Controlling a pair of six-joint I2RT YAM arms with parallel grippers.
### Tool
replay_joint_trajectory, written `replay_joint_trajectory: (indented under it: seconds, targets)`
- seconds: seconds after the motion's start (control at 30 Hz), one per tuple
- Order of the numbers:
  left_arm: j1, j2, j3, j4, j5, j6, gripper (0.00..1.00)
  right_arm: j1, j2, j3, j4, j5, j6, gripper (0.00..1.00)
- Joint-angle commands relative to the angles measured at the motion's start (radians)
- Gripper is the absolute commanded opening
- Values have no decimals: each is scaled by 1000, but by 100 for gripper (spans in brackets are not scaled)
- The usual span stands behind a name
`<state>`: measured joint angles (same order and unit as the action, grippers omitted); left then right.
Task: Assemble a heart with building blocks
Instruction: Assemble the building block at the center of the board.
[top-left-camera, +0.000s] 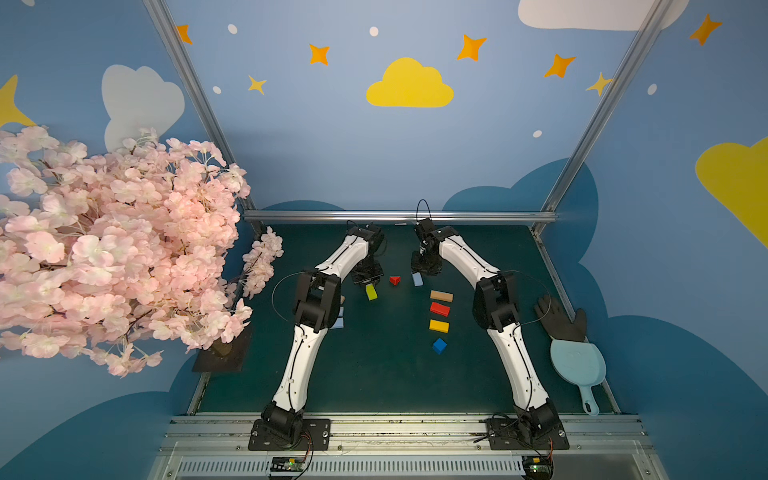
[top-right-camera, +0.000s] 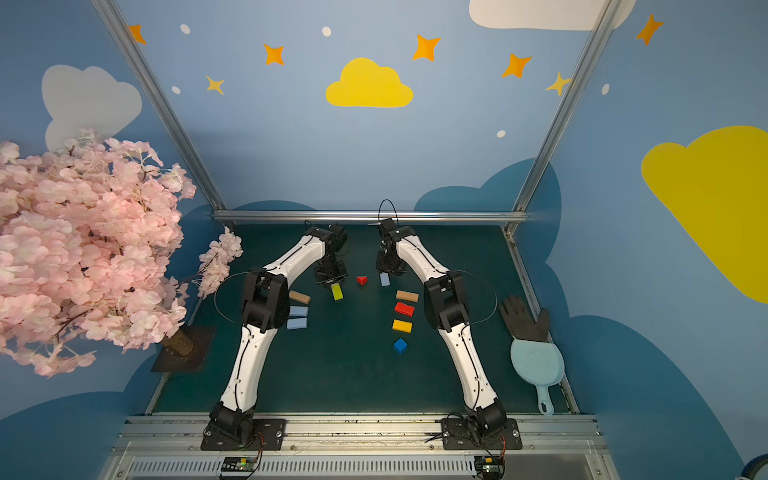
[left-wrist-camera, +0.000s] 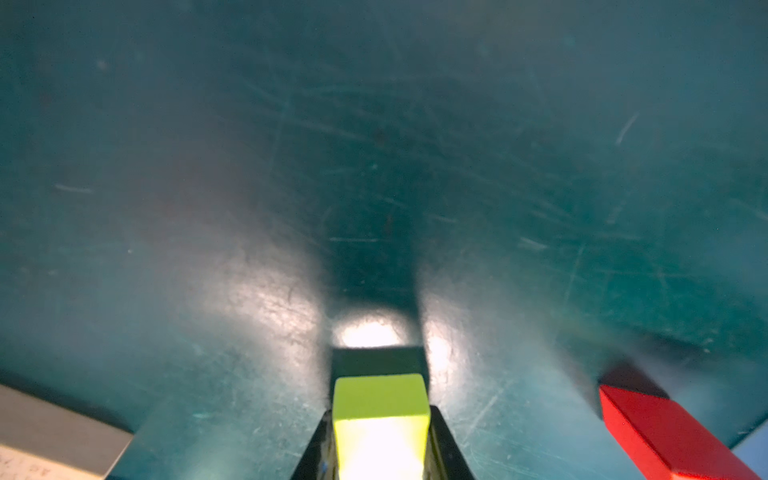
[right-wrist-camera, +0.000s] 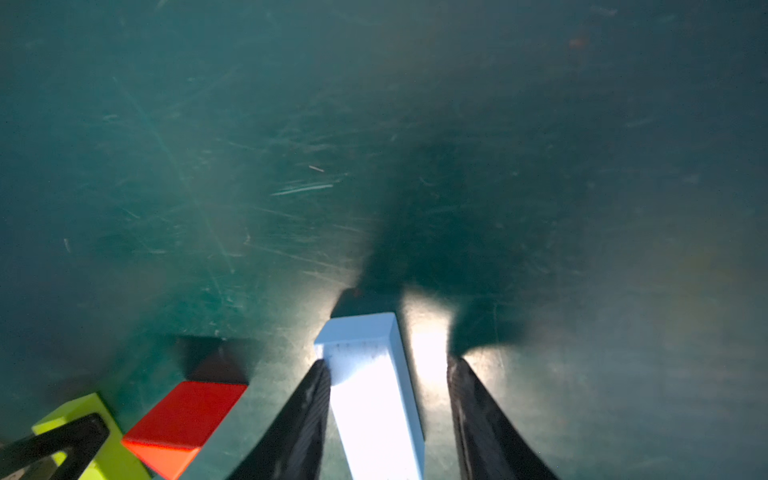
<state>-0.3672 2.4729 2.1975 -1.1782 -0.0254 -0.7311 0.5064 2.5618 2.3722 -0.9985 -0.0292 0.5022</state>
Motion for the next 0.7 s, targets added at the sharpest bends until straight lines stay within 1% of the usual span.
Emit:
replay_joint_trajectory:
  seconds: [0.0,0.2,0.37,0.43,0.6,0.67]
  targets:
    - [-7,32,-10,-5,-1,-11,18,22,8,13,-6,29,-37,50]
    - [-6,32,-8,-5,-5,-13,18,32,10,12,31,31,-47,50]
    - [-7,37,-6,-5,-4,-14,18,35,19,13,42,55,-33,42]
    - [-6,38,-5,-5,-4,-16,18,36,24,12,41,57,-39,41]
    - [-7,44,0,-4,-4,-24,18,39,37,13,30,74,-66,40]
    - [-7,47,8,-5,-2,-24,18,41,46,26,20,82,-90,42]
